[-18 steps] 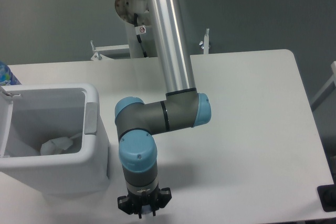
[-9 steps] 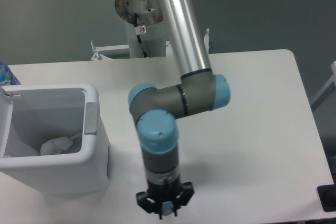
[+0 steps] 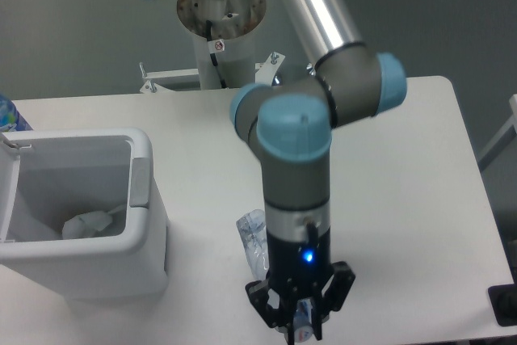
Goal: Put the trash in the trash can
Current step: 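Lift the gripped bottle up from the table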
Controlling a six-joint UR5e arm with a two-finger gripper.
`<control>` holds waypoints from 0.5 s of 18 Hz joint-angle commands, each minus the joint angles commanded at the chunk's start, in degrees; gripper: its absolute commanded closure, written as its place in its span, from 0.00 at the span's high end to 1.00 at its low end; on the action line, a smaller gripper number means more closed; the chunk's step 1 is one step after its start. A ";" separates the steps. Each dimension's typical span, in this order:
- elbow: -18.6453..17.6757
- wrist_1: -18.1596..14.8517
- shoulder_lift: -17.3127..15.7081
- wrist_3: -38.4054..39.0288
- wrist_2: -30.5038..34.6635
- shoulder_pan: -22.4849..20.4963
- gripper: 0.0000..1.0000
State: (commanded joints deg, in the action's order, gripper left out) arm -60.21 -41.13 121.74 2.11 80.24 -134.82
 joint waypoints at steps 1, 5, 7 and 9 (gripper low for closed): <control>0.44 0.00 -0.79 0.09 -0.09 0.17 0.33; 0.45 0.09 -5.44 -0.09 -1.76 0.70 0.33; 0.45 0.09 -7.91 -0.17 -1.76 1.75 0.33; 0.71 0.09 -9.67 -0.17 -1.76 2.46 0.33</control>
State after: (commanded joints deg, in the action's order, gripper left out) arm -59.50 -41.04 112.07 1.93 78.49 -132.37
